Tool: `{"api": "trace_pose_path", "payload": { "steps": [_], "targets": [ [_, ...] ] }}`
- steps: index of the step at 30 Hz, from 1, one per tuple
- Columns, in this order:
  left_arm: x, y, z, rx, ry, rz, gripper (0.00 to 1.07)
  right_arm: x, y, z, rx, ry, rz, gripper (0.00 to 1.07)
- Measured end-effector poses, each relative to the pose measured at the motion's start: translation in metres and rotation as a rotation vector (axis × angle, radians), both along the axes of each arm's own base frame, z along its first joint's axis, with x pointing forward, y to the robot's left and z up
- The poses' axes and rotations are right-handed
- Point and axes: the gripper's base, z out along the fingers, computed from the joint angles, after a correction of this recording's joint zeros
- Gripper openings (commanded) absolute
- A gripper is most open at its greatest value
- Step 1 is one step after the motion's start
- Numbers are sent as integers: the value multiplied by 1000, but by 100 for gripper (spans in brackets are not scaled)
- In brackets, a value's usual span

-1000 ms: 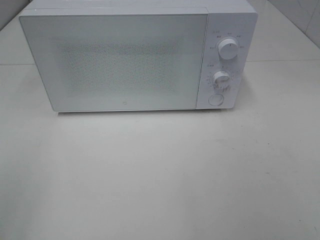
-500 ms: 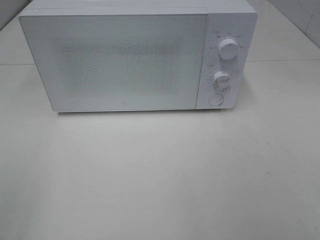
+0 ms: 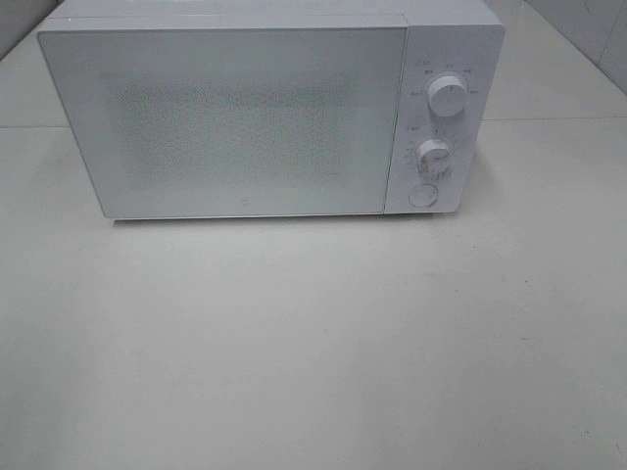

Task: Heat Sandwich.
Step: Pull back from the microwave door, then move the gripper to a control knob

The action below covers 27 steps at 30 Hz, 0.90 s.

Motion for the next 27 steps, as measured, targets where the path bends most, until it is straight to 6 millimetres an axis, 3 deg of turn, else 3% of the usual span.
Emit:
{"api": "trace_pose_path", "payload": {
  "steps": [27],
  "targets": [
    [0, 0, 0, 0, 0, 0, 98, 1, 1, 2, 9, 5, 6, 76]
  ]
}}
